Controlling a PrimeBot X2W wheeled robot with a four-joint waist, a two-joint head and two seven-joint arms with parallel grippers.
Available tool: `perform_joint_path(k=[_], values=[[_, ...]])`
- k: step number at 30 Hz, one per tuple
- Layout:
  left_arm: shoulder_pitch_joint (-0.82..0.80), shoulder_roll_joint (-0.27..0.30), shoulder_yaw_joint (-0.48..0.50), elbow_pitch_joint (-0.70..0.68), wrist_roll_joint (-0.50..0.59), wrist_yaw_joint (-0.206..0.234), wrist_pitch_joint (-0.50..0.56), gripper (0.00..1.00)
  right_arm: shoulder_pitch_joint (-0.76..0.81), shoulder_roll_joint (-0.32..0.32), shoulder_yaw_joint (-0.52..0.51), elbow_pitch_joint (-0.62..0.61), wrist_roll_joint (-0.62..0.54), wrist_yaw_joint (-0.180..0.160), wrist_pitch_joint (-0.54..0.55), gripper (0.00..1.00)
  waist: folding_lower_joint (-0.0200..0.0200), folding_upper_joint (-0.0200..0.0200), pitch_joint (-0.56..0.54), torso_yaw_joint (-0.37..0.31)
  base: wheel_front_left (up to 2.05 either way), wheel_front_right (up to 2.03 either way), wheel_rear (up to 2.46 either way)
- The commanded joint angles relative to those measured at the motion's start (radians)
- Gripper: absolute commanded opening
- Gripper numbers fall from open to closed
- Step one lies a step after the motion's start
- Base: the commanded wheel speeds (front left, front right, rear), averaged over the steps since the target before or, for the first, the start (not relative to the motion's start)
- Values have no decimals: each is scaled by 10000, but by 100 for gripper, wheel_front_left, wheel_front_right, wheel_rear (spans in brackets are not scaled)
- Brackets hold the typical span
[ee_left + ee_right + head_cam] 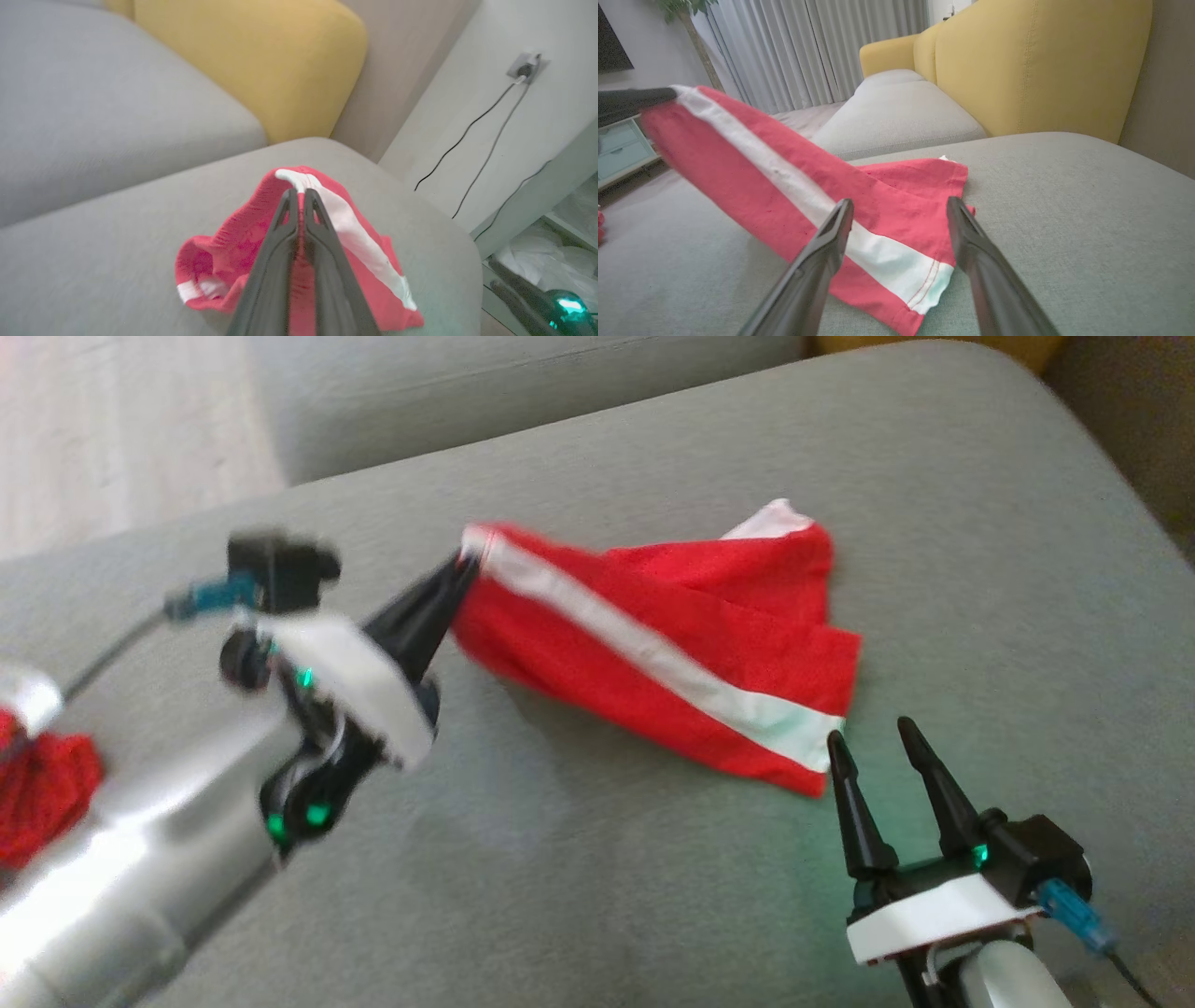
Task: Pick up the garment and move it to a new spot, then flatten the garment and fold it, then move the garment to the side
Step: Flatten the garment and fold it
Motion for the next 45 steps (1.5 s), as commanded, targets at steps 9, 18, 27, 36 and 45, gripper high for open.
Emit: perform_joint_path(k=[9,18,27,36,45], values=[[701,660,441,-53,-220,-4,-1044,0,-592,-35,-148,1011,508,-7,-34,100,0,-1,571,1587,0,0,0],[552,503,497,160,-165,-138,-1201,0,-1612,-35,-71,3178,1821,-7,-34,100,0,-1,741,1978,0,0,0],[463,444,463,262,-149,-223,-1160,0,-1978,-35,703,3641,2514,-7,-34,0,0,-1,777,2046,0,0,0],[272,602,739,-186,-20,-283,-1562,0,-1230,-35,-711,665,1504,-7,-34,0,0,-1,496,1969,0,0,0],[-1538,730,1539,-1684,744,-349,-1813,0,-3009,-412,-2034,-2016,548,-7,-34,0,0,-1,910,2049,0,0,0]])
